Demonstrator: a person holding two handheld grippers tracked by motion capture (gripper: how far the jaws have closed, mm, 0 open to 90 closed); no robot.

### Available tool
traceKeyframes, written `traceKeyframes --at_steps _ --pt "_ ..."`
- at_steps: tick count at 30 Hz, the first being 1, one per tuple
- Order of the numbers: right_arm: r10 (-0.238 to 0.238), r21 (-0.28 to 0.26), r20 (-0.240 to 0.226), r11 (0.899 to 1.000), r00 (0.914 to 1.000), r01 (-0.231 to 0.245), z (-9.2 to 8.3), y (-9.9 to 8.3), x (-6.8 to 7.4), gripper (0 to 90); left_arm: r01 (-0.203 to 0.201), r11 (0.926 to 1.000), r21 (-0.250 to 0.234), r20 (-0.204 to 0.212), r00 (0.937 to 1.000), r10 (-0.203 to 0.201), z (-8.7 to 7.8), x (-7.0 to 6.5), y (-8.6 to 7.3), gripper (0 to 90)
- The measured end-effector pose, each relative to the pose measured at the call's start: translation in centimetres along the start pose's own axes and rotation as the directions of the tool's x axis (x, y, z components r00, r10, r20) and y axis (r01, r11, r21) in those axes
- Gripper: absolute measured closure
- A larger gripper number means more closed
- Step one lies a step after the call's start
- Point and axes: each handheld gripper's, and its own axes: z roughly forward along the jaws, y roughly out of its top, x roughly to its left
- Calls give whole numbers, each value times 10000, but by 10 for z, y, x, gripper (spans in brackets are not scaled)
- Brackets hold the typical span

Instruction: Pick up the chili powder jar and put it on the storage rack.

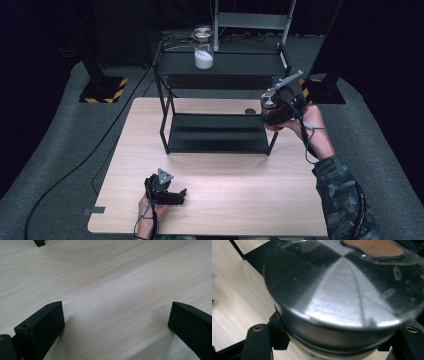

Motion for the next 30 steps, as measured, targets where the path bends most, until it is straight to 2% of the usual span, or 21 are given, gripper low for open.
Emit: traceKeyframes --at_steps 8,30 --pt "-74 8 150 10000 9999 74 -6 9 -3 310 3 10000 0 1 10000 -3 0 0 0 2" --pt "-29 229 277 9997 9996 23 -8 31 -11 310 -3 10000 1 2 10000 3 0 0 0 2"
